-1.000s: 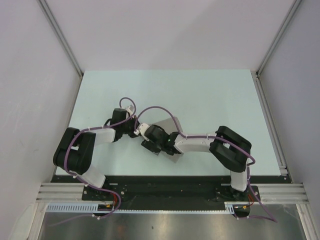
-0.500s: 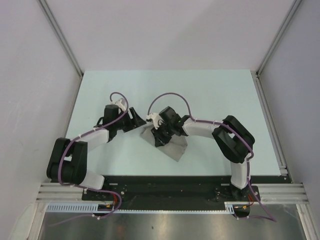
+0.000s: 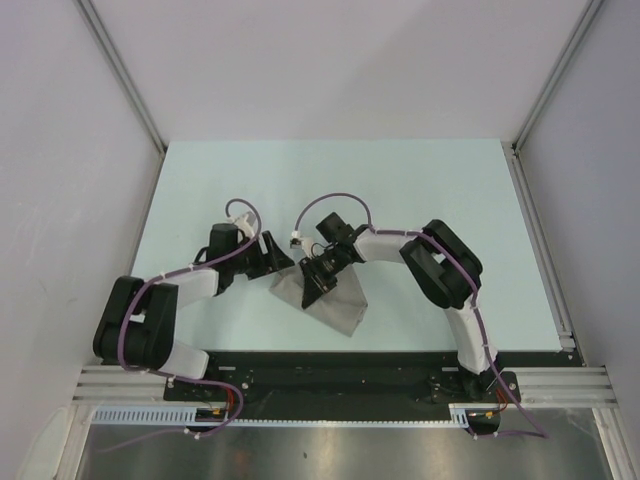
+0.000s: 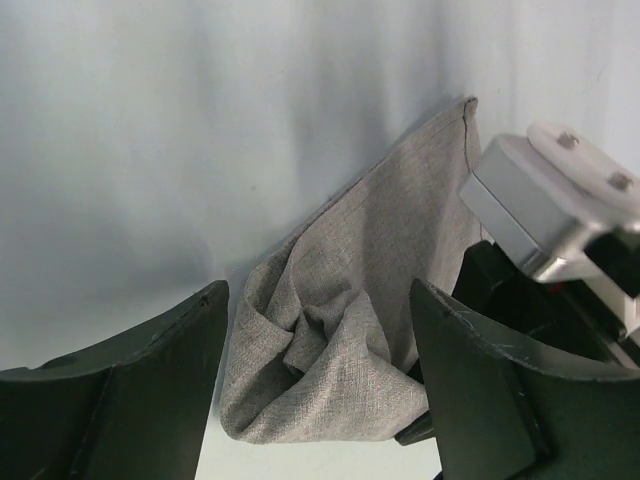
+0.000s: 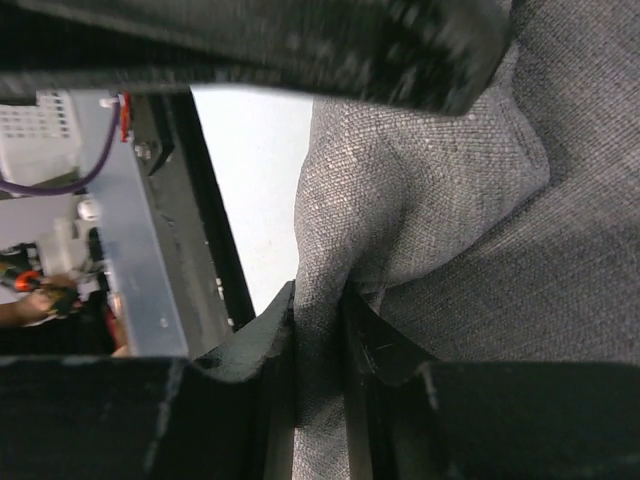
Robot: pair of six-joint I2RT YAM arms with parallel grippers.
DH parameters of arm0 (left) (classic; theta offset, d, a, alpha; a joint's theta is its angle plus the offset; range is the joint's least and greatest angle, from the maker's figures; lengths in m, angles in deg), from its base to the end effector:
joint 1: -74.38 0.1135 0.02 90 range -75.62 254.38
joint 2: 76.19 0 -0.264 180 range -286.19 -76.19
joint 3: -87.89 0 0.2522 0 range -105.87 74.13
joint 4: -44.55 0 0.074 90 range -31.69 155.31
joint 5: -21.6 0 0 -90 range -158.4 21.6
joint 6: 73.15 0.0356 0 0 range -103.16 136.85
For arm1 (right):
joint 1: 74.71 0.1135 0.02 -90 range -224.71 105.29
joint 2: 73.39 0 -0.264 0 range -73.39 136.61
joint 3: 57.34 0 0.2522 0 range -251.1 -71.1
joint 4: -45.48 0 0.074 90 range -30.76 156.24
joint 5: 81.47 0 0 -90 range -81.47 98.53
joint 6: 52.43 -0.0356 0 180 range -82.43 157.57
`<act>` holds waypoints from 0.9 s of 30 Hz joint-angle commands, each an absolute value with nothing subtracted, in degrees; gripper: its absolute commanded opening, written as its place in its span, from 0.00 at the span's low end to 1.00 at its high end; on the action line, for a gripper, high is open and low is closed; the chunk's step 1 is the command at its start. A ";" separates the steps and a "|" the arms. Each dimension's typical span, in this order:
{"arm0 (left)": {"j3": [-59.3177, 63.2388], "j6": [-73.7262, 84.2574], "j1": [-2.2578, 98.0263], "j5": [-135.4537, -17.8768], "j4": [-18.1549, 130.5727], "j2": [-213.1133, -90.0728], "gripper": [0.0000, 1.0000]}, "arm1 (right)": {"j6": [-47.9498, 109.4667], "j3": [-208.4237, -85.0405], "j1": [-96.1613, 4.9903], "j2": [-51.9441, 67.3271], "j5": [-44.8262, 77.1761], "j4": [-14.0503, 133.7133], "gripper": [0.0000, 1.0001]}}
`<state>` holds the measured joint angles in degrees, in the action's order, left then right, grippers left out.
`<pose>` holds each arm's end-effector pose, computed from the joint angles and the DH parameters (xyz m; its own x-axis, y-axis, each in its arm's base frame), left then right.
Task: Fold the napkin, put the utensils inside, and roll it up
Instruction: Roll the napkin with the utensil
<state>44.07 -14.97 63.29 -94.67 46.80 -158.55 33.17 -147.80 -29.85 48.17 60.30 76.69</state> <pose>0.2544 -0.0659 0.1488 -0.8091 -0.3232 -0.4909 0.0880 0.7592 -0.6449 0.2771 0.3152 0.1232 -0.6791 -0.6089 -0.4100 -0.6450 0.2285 0.7292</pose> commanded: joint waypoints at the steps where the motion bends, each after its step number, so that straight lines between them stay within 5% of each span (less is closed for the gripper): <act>1: 44.60 -13.30 63.31 -98.37 43.37 -161.00 0.76 | 31.42 -151.25 -30.15 52.72 66.01 77.87 0.21; 27: 41.70 -9.26 55.84 -96.88 51.63 -168.03 0.54 | 29.14 -153.10 -35.07 56.16 65.66 75.06 0.24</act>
